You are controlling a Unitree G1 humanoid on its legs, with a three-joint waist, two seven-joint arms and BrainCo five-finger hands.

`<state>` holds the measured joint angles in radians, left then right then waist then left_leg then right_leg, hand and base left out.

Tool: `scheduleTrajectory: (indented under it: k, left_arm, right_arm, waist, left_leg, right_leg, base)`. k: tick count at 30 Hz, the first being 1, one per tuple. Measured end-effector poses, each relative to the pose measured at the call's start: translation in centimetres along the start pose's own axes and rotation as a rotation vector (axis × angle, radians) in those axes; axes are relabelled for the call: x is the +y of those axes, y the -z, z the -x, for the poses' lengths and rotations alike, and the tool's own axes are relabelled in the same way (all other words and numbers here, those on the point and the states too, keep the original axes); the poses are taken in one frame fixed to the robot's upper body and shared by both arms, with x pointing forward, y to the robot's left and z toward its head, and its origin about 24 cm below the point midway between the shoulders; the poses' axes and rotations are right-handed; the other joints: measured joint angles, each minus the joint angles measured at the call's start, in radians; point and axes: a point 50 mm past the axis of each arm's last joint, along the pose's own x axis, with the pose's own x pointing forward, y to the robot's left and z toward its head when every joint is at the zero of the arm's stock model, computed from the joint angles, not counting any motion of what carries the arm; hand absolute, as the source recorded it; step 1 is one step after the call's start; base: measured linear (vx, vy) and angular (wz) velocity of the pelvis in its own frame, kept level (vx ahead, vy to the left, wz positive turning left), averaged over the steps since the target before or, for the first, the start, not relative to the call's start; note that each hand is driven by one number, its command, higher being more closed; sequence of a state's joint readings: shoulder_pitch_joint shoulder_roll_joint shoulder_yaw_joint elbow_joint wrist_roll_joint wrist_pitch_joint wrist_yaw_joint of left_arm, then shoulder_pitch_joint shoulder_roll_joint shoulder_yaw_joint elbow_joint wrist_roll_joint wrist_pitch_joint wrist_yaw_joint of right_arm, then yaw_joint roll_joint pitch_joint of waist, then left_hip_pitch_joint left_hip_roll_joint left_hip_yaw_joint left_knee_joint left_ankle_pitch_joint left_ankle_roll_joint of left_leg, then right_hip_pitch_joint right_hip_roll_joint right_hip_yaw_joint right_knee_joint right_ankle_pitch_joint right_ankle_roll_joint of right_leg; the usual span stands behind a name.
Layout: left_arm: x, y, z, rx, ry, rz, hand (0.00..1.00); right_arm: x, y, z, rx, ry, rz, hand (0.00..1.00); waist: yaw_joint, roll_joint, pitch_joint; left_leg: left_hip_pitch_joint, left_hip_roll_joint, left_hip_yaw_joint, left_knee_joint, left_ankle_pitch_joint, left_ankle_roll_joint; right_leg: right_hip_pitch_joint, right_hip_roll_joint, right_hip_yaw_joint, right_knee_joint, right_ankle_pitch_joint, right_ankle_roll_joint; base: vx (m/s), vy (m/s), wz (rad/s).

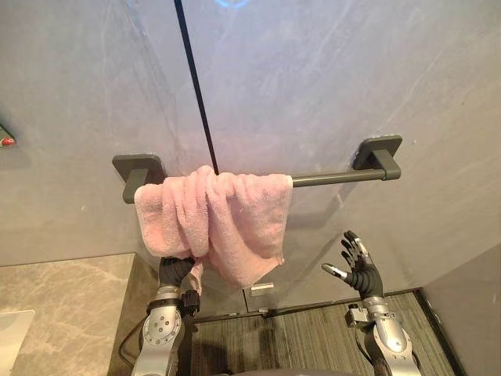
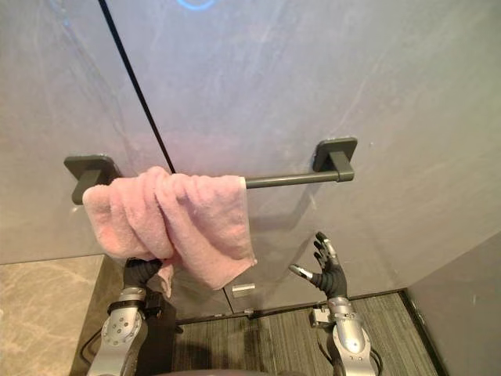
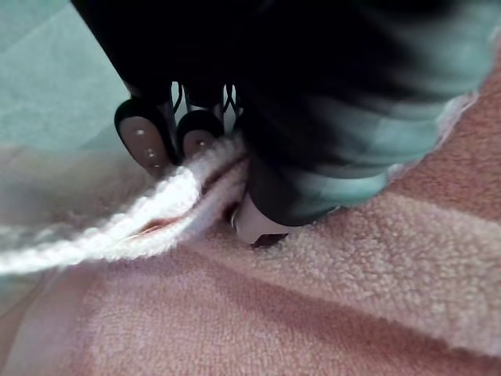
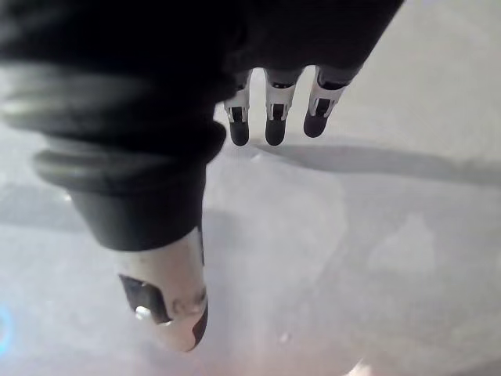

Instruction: Organize washtable

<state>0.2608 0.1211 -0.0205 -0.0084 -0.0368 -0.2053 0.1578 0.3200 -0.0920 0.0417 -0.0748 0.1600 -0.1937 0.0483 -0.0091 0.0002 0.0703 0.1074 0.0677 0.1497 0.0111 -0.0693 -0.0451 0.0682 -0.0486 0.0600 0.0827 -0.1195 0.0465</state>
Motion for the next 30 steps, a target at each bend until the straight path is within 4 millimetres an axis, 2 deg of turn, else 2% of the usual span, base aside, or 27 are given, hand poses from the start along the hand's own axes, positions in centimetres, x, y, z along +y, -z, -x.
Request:
scheduleTrajectory:
  k: [5, 9, 16, 27, 28, 30]
  left_arm:
    - [-0.8, -0.3, 0.0, -0.011, 0.031, 0.009, 1.0]
    - [-2.0, -0.7, -0.1, -0.028, 0.076, 0.022, 1.0]
    - [-3.0, -1.1, -0.4, -0.047, 0.087, 0.056, 1.0]
    - [-4.1, -1.3, -0.3, -0.054, 0.116, 0.106, 1.0]
    - [-4.2, -1.3, -0.3, -0.053, 0.117, 0.11, 1.0]
    - [-4.5, -1.3, -0.2, -0.052, 0.13, 0.112, 1.0]
  right_arm:
    - [0.9, -0.8, -0.2, -0.027, -0.109, 0.017, 0.0]
    - [2.6, -1.1, -0.7, -0.036, -0.216, 0.018, 0.0]
    - [4.5, -1.7, -1.4, -0.067, -0.322, 0.03, 0.0]
    - [6.5, -0.6, -2.2, -0.028, -0.412, 0.045, 0.0]
    - [6.7, -0.4, -2.3, -0.021, -0.421, 0.048, 1.0]
    - [7.0, -0.1, -2.2, -0.008, -0.435, 0.048, 1.0]
  waist:
    - [-0.001, 0.0, 0.0]
    - [-0.004, -0.001, -0.001]
    - [-0.002, 0.0, -0.001]
    - [-0.003, -0.001, -0.002]
    - [-0.003, -0.002, -0.004]
    - [-0.003, -0.003, -0.008]
  left_leg:
    - [-0.002, -0.003, 0.0, 0.006, -0.003, 0.004]
    - [-0.004, -0.003, -0.001, 0.012, -0.003, 0.004]
    - [-0.013, -0.003, -0.014, 0.026, -0.002, 0.005]
    - [-0.017, -0.008, -0.041, 0.02, 0.009, 0.006]
    - [-0.017, -0.008, -0.044, 0.015, 0.014, 0.006]
    - [-0.016, -0.009, -0.05, 0.002, 0.023, 0.007]
  right_leg:
    - [0.001, -0.003, 0.002, 0.0, 0.006, 0.004]
    - [0.002, -0.003, 0.004, -0.001, 0.011, 0.005]
    - [0.006, -0.005, -0.007, -0.001, 0.015, 0.005]
    - [0.016, -0.009, -0.034, -0.006, 0.015, 0.004]
    - [0.016, -0.009, -0.036, -0.007, 0.016, 0.004]
    - [0.016, -0.01, -0.043, -0.012, 0.018, 0.003]
  base:
    - [0.0, 0.0, -0.01]
    - [-0.03, -0.005, -0.01]
    - [-0.03, -0.013, 0.05]
    - [-0.01, -0.013, 0.07]
    - [-0.02, -0.018, 0.06]
    - [-0.02, -0.017, 0.1]
